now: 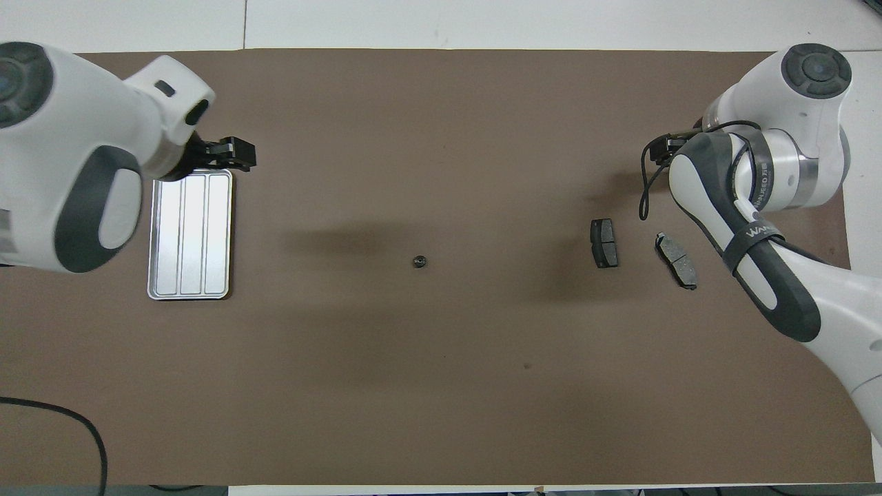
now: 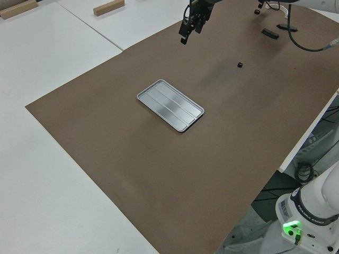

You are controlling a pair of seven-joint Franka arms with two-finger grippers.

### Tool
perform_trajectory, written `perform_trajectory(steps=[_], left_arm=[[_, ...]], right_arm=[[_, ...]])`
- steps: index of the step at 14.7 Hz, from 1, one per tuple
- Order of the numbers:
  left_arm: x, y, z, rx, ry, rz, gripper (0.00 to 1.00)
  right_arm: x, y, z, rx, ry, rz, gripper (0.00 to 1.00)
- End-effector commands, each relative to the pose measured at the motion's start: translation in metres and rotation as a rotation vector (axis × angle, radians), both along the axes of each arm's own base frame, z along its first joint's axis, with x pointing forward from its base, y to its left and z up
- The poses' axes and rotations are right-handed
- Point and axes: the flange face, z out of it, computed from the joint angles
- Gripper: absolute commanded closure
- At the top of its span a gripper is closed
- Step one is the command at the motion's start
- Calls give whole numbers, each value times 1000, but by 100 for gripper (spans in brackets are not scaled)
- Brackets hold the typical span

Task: Place bearing gear from tray to pile
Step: 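Retract the left gripper to rest while the right gripper moves to the gear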

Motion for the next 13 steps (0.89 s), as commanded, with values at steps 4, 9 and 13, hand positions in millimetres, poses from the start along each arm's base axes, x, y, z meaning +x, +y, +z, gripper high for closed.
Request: perform_trajectory(steps=[4, 9, 13], left_arm=[[-81, 80, 110, 13, 101, -43, 0], [-87, 72, 108, 12, 99, -55, 0], [-84, 77, 109, 14, 90, -54, 0]], right_arm=[[-42, 195, 92, 22, 6, -317, 0], [-87, 328, 70, 129, -25, -568, 0], [-115, 402, 20, 117, -25, -501, 0]])
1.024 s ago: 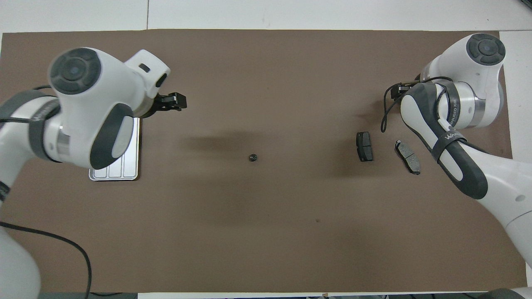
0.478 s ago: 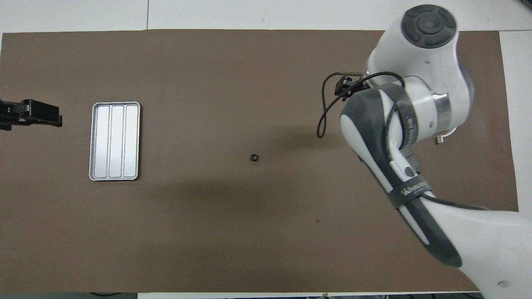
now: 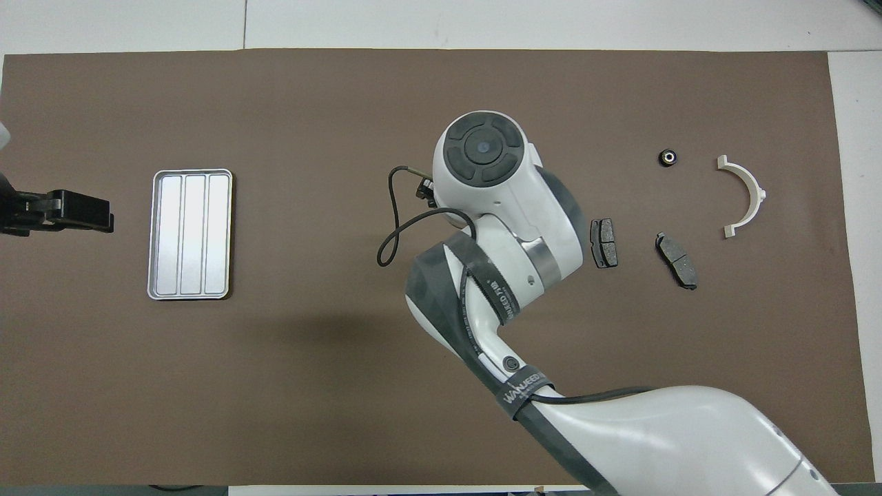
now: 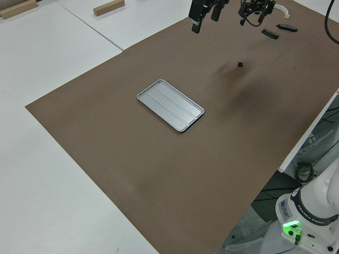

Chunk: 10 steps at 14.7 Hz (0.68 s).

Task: Place bearing gear from tray to pile
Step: 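Grasp the dark gear at mid-table with the right gripper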

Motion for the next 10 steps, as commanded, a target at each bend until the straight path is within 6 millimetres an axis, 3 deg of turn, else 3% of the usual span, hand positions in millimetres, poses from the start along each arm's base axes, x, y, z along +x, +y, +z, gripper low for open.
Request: perform_trajectory(steps=[1, 4, 6, 10], left_arm=[[-2, 4, 1, -4, 0, -6, 0], [-6, -2, -3, 5, 37, -16, 0], [-10, -7, -9, 10, 90, -26, 0], [-11, -9, -8, 5, 103, -30, 0]], right_arm=[[-12, 36, -39, 4, 0, 25, 0], [-25, 56, -51, 1, -4, 70, 0], [-31, 68, -69, -3, -10, 97, 0], [-45, 64, -104, -8, -11, 145, 0]])
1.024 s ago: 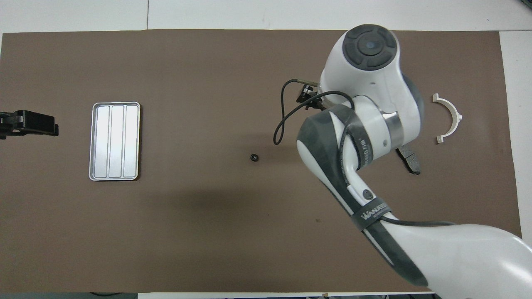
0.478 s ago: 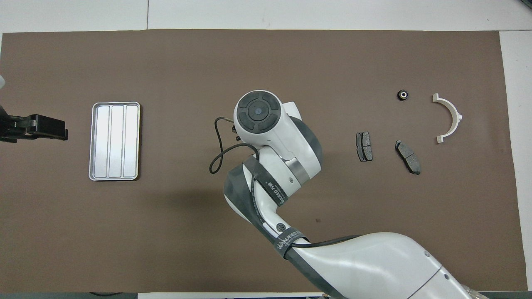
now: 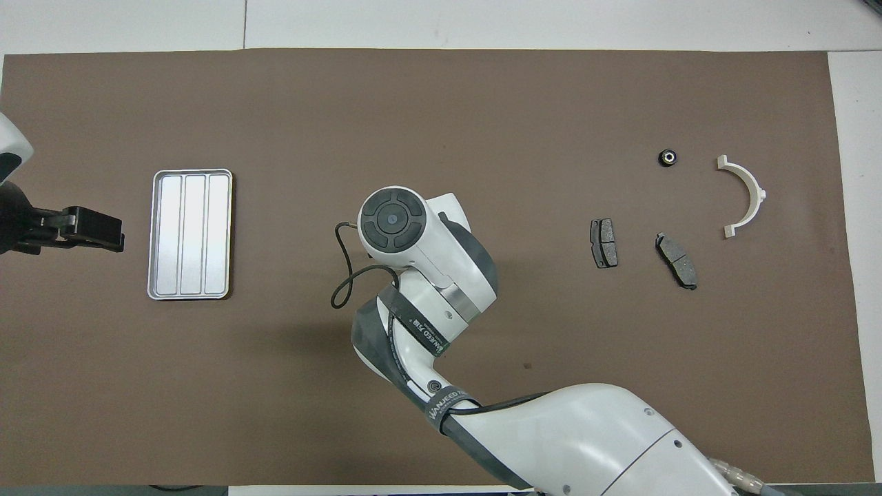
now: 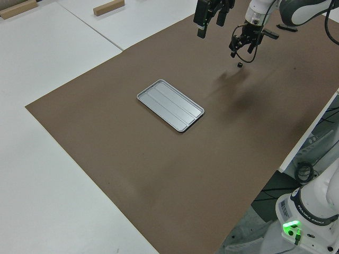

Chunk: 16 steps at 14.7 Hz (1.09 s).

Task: Place bearing gear from tray to pile
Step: 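Grasp the dark gear at mid-table with the right gripper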

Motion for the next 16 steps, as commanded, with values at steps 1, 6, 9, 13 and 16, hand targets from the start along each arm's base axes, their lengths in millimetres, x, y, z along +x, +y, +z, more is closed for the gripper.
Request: perform_trajectory(steps=[1, 6, 9, 13, 16], left_arm=[[-3, -2, 2, -4, 29, -15, 0], [-9, -7, 8, -4, 28, -26, 0], [-11, -7, 6, -4, 31, -27, 0], [-9, -6, 5, -5, 22, -28, 0], [-9, -8, 3, -6, 5, -33, 0]], right_arm=[[-11, -9, -20, -4, -12, 54, 0], [-24, -15, -30, -21, 9, 78, 4], [-22, -16, -28, -21, 10, 72, 24], [-19, -18, -28, -11, 6, 64, 64], [-15, -22, -28, -6, 0, 55, 71]])
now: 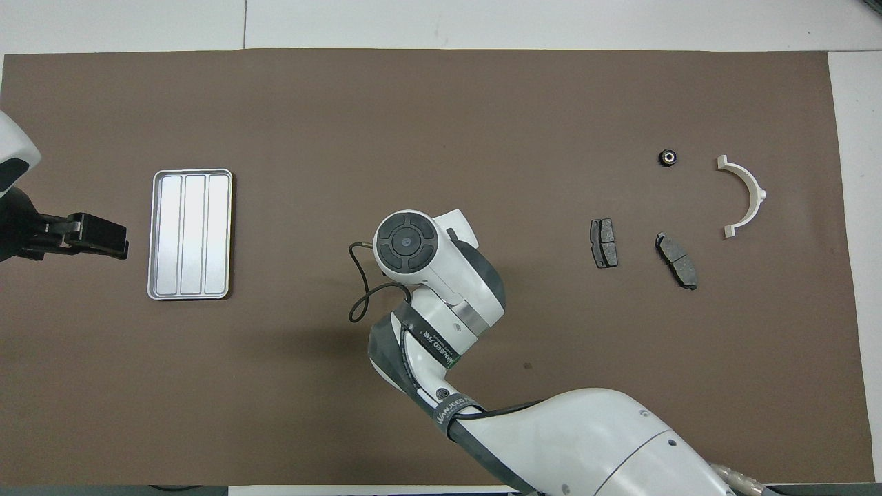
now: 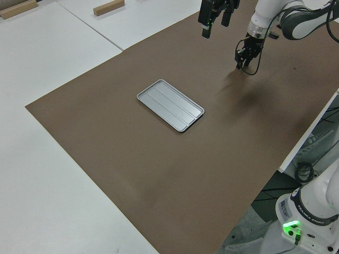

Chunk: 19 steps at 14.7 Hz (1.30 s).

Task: Place bearing gear from tray to pile
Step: 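Grasp the dark gear at mid-table with the right gripper, then carry the gear beside the bearing near the white bracket and release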

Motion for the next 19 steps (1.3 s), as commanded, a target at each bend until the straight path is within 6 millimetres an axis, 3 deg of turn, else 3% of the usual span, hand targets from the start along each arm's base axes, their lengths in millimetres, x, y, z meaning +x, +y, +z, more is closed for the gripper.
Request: perform_trajectory(steps=[1, 4, 7, 9, 11, 12, 14, 16, 19], left_arm=[[-5, -4, -1, -8, -11, -21, 0], [-4, -6, 1, -9, -23, -23, 0], [-4, -5, 1, -9, -23, -23, 0], [-4, -5, 0, -10, -20, -23, 0], [-5, -5, -1, -10, -17, -21, 0], [-5, -5, -1, -10, -17, -21, 0], [-4, -5, 0, -11, -19, -23, 0], [-5, -6, -1, -14, -16, -27, 0], [-4, -7, 0, -64, -14, -30, 0]], right_arm=[[1, -9, -4, 6, -7, 6, 72], [2, -10, -4, 8, -5, 1, 98], [4, -10, 0, 4, -5, 0, 100], [17, -14, 19, -13, -6, -7, 100], [46, -39, 51, -32, 5, 8, 100], [63, -58, 70, -40, 14, 32, 100], [97, -117, 112, -46, 20, 114, 100], [126, -196, 131, -43, 18, 230, 100], [151, -303, 110, -43, 20, 300, 100]])
